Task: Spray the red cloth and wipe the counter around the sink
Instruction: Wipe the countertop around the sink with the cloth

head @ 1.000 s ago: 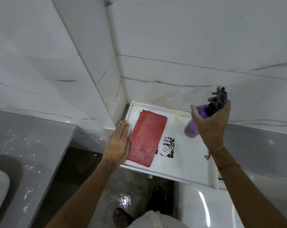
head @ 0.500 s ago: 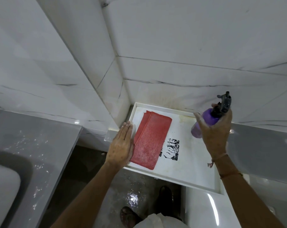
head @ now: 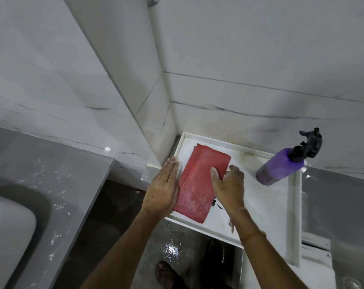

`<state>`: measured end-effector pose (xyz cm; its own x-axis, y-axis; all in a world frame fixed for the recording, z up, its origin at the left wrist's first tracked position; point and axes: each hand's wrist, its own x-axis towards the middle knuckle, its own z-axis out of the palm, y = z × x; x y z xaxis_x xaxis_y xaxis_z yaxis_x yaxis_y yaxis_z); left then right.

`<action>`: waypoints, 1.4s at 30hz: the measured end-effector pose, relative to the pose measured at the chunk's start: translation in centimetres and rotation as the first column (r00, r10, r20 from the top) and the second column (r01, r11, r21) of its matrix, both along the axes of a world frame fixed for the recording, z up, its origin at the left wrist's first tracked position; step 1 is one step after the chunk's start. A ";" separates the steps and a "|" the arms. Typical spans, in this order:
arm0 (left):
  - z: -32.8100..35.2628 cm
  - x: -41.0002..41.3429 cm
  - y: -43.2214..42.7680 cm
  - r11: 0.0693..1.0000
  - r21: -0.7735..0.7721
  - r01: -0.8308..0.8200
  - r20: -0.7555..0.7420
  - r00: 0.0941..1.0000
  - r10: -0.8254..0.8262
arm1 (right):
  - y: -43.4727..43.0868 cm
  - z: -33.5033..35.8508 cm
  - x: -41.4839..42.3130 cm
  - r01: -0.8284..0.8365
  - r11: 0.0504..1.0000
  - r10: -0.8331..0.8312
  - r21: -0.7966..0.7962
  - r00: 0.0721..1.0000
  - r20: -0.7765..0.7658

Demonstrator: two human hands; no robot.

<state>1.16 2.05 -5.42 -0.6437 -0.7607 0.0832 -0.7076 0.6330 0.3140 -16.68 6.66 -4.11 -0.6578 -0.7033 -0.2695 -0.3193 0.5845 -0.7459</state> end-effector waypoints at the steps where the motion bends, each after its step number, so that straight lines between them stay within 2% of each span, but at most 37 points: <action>1: -0.1 0.0 0.0 1.000 0.008 -0.001 0.000 1.000 0.001 | -0.9 -0.1 -0.1 0.025 0.999 -0.026 0.037 1.000 0.009; 6: -0.4 0.0 -0.2 0.999 -0.033 0.000 0.010 1.000 0.001 | -2.9 -0.6 -1.2 0.072 0.990 -0.089 0.125 0.987 0.131; 11: -0.1 0.1 -0.2 1.000 -0.006 0.011 0.003 1.000 -0.011 | -3.3 -0.2 -1.4 -0.124 0.991 0.134 -0.055 0.960 0.245; 13: 0.1 0.3 0.0 1.000 0.002 -0.002 -0.025 1.000 0.002 | -3.0 0.1 -1.1 -0.168 0.977 0.204 -0.133 0.915 0.347; 16: 0.8 1.1 0.6 0.999 0.000 -0.039 -0.080 0.996 0.039 | -2.0 0.5 -0.9 -0.160 0.956 0.274 -0.246 0.788 0.551; 18: 1.5 2.4 1.4 0.997 -0.019 -0.074 -0.101 0.992 0.072 | -1.3 0.8 -0.5 -0.170 0.942 0.319 -0.289 0.721 0.615; 20: 2.1 4.1 2.2 0.994 -0.037 -0.106 -0.138 0.985 0.099 | -0.4 1.6 -0.2 -0.155 0.929 0.340 -0.336 0.719 0.607; 25: 3.7 12.6 4.8 0.937 -0.048 -0.347 -0.206 0.921 0.331 | 0.4 6.1 3.2 -0.129 0.866 0.387 -0.482 0.785 0.484; 27: 4.3 16.3 6.0 0.896 -0.041 -0.442 -0.208 0.881 0.425 | 0.9 8.0 6.0 -0.149 0.845 0.428 -0.514 0.765 0.482; 30: 5.0 21.3 7.1 0.831 -0.018 -0.556 -0.234 0.810 0.538 | 1.5 9.8 10.5 -0.197 0.847 0.435 -0.494 0.791 0.431; 35: 7.0 28.4 6.9 0.744 0.004 -0.668 -0.316 0.705 0.635 | -2.0 10.6 18.2 -0.111 0.895 0.317 -0.433 0.840 0.440; 36: 7.4 29.1 6.5 0.730 -0.025 -0.683 -0.336 0.694 0.637 | -3.1 11.0 19.3 -0.106 0.899 0.297 -0.424 0.860 0.416; 40: 8.9 33.1 4.3 0.638 -0.038 -0.769 -0.406 0.595 0.694 | -9.1 11.2 25.6 -0.270 0.861 0.374 -0.432 0.910 0.176; 42: 9.5 35.2 2.1 0.593 -0.056 -0.803 -0.419 0.558 0.717 | -12.8 10.8 29.8 -0.368 0.809 0.438 -0.458 0.897 0.053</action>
